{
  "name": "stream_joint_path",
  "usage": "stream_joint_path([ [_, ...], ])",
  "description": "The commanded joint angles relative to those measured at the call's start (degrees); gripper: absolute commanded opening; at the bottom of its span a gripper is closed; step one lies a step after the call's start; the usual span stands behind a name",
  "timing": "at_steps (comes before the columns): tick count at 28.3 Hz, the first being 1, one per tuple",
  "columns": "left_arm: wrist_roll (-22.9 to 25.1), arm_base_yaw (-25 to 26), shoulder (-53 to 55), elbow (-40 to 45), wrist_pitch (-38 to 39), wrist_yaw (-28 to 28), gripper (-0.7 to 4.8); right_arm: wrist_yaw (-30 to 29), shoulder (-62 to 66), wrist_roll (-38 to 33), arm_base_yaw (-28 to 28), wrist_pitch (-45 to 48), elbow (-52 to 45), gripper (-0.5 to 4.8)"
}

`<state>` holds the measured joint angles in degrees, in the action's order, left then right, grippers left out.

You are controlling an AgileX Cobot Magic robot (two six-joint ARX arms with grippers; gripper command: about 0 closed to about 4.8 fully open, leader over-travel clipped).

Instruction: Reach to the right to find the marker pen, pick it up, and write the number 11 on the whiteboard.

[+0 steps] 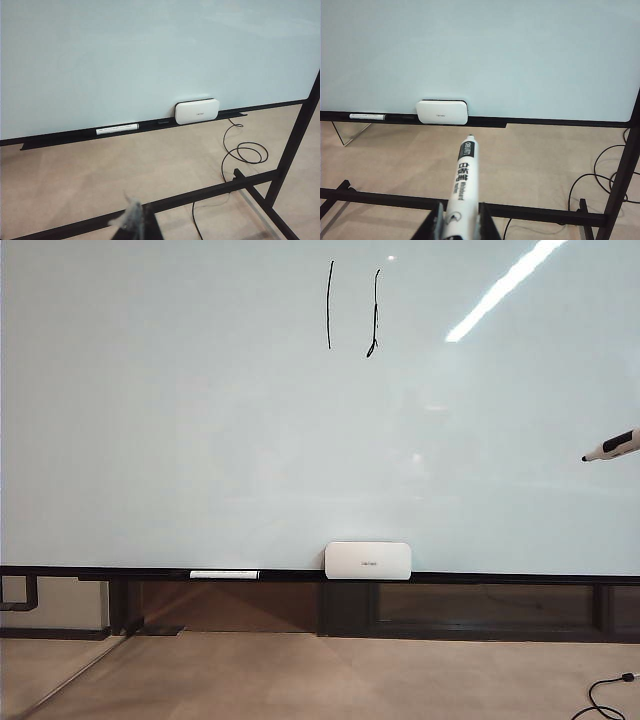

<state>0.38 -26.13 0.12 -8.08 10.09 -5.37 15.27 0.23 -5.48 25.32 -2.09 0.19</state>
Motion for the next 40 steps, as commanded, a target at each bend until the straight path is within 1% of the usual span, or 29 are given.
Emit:
stream_joint_path([
  [1,0.07,0.00,0.02,0.00,-0.46,0.09,-0.06,0.26,-0.02,0.13,0.04,0.61,0.04,-0.01],
  [23,0.07,0.39,0.02,-0.02,-0.44,0.24,-0.06,0.22,-0.02,0.11,-0.44,0.61,0.04,-0.01],
  [25,0.07,2.19,0.02,-0.02,-0.39,1.22,-0.06,0.09,-0.02,0.11,-1.27,0.59,0.04,-0.01],
  [27,0.07,5.60,0.02,-0.02,-0.33,3.39,-0.06,0.09,-0.02,0.11,-3.08,0.61,0.04,-0.01],
  [30,0.07,11.76,0.02,-0.02,-0.33,4.74,-0.06,0.07,-0.02,0.13,-7.04,0.61,0.04,-0.01],
  [35,0.07,21.97,0.02,-0.02,-0.31,4.72,-0.06,0.07,-0.02,0.11,-16.68,0.61,0.04,-0.01],
  [38,0.07,26.32,0.02,0.00,-0.31,4.61,-0.06,0.22,-0.02,0.13,-22.49,0.61,0.04,-0.01],
  [40,0.07,27.85,0.02,0.00,-0.31,4.31,-0.06,0.22,-0.02,0.13,-26.03,0.61,0.04,-0.01],
])
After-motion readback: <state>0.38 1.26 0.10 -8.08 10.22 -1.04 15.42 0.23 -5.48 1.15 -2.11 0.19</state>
